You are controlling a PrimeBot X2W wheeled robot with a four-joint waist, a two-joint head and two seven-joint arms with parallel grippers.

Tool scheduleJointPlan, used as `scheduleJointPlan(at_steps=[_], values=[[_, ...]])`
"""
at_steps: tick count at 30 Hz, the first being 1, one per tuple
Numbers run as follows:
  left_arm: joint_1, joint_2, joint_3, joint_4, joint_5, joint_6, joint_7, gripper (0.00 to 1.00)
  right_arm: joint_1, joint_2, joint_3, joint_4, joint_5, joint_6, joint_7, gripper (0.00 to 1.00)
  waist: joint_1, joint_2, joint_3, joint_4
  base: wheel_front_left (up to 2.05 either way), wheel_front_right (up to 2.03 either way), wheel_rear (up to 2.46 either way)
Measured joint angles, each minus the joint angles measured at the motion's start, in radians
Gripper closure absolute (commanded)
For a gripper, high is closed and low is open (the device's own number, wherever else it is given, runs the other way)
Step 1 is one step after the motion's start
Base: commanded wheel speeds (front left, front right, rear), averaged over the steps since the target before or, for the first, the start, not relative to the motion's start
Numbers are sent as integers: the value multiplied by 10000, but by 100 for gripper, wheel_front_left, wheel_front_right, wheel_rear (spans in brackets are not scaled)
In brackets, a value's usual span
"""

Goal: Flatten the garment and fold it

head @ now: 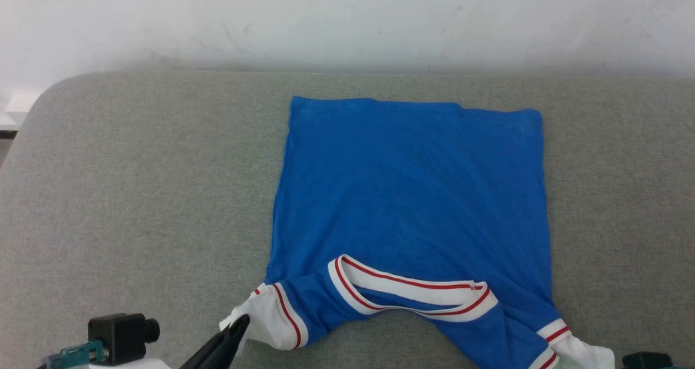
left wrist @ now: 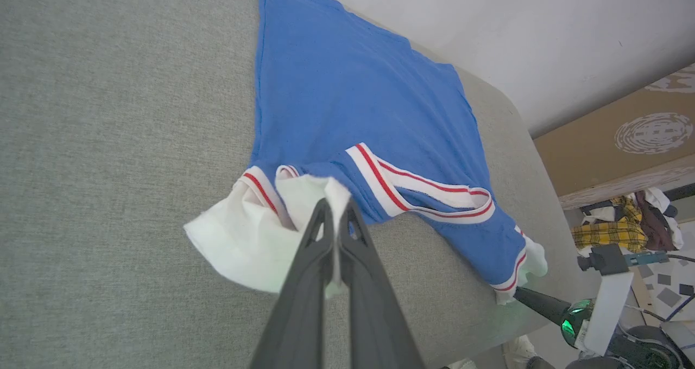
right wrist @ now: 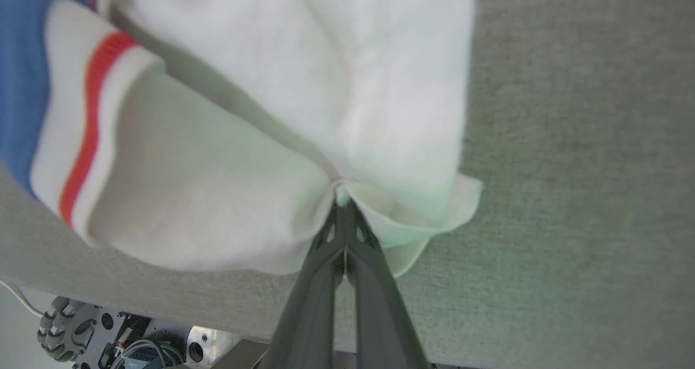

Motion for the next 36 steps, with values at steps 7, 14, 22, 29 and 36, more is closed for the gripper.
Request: scheduleJointPlan(at_steps=[7,14,22,29,36], values=[[-3,-31,-8,-117,52,-10,-119,100,-138,-165,-520,-2107,554,-27,838,0,2,0,102,34,0,0,0],[-58,-19,67,-489,159,-100,-307,100,-3098,-583,-1358,-5603,696,-27,1523,0,2,0,604,23,0,0,0],[-769,-132,-115,-476,199,-474,-520,100,-8029,-1486,-915,-3651,-562,-29,1760,0,3,0,1627,226,0,0,0],[-1402,-389,-242,-299,182,-899,-834,100,-11041,-1804,-600,-832,-1778,-27,2004,0,5,0,2760,574,0,0,0],[-2005,-583,-562,46,194,-1152,-917,100,-11727,-1565,-1145,1264,-3018,-29,3440,0,3,0,3628,1200,0,0,0]])
